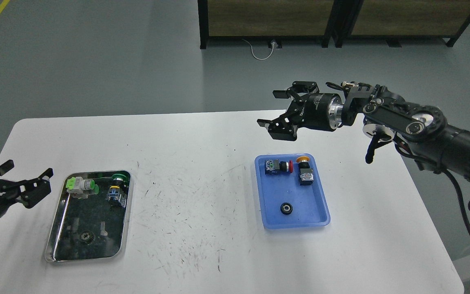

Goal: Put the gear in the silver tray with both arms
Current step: 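Withdraw the left gripper and move the right gripper to the blue tray, then grasp a second black gear in the blue tray with the right gripper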

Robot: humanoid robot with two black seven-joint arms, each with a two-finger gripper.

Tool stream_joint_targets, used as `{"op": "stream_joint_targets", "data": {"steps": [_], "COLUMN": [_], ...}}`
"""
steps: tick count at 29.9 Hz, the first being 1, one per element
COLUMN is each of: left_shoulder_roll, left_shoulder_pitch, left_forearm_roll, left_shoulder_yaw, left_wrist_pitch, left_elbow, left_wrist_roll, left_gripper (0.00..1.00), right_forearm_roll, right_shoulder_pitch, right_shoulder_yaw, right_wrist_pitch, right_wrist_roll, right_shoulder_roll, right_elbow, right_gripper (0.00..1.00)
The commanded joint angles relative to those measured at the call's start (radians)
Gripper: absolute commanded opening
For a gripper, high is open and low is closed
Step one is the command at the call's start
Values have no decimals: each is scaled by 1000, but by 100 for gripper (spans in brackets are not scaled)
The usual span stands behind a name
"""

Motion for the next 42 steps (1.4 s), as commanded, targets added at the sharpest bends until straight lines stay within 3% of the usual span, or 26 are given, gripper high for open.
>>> {"op": "stream_joint_targets", "data": {"steps": [1,14,23,42], "left_shoulder_roll": [76,136,139,142], "left_shoulder_pitch": [-118,-354,-362,-363], "left_forearm_roll": [-65,-67,-65,-65], "left_shoulder_yaw": [-4,6,6,6], "left_wrist_pitch": [-31,-51,-51,-53], "left_elbow": [3,8,17,25], "left_wrist_roll": [38,110,110,110], "left_gripper": [97,97,97,97], "right_forearm_roll": [-27,-47,-72,-93], "right_shoulder_pitch": [-36,-86,-120,-185], "right_shoulder_yaw": [-46,-251,-272,-256], "right_wrist_pitch": [35,116,112,66], "right_wrist_roll": [-2,-5,-5,-3], "right_shoulder_roll": [-48,-93,-65,62], "right_elbow": [76,144,83,-86], "right_gripper": [92,92,92,81]}}
